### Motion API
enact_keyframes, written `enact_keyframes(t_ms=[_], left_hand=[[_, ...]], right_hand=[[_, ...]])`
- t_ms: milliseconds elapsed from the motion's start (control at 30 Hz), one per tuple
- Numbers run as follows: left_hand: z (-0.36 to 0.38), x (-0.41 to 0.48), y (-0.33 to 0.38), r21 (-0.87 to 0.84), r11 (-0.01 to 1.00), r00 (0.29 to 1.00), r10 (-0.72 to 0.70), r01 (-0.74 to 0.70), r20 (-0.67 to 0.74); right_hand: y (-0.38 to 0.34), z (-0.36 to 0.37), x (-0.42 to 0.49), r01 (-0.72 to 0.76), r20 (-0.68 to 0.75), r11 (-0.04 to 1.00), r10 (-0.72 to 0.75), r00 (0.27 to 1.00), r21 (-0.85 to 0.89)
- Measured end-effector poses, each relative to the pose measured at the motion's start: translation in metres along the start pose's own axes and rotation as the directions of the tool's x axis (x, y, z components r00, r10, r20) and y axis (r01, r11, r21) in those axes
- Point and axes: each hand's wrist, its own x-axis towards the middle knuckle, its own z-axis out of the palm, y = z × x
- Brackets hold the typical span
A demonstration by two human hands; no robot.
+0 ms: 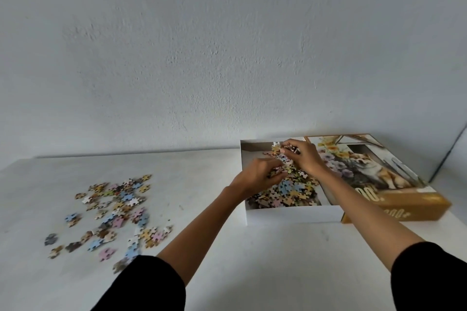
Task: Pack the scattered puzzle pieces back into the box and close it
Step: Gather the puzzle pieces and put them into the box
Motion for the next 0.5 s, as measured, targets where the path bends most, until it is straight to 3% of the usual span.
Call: enact_keyframes(t_ms=[167, 333, 500], left_hand=[[0.007, 0.0, -0.01, 0.125, 0.991, 0.997, -0.058, 0.051, 0.051], [0.005, 0.001, -0.013, 0.1, 0.995, 1.0, -0.026, 0.025, 0.013], [0.005, 0.004, -0.011, 0.077, 0.997, 1.0, -0.007, 0.005, 0.028]], right_hand=[[0.008, 0.003, 0.005, -0.035, 0.05, 0.998, 0.038, 0.998, -0.048], [0.01, 0.003, 0.01, -0.054, -0.036, 0.999, 0.054, 0.998, -0.006], [0.007, 0.005, 0.009, -0.021, -0.028, 1.0, 0.022, 0.999, 0.015]])
